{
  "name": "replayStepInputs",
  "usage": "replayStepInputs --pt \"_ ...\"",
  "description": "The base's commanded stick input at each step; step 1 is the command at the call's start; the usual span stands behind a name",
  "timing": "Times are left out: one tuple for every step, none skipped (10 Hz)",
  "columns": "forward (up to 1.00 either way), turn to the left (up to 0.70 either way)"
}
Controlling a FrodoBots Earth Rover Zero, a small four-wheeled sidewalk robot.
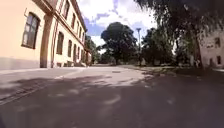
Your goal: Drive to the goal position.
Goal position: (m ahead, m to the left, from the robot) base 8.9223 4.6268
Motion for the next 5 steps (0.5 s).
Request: replayStepInputs --pt "0.85 0.01" --pt "0.85 0.01" --pt "0.85 0.01" --pt "0.85 0.01" --pt "0.85 0.01"
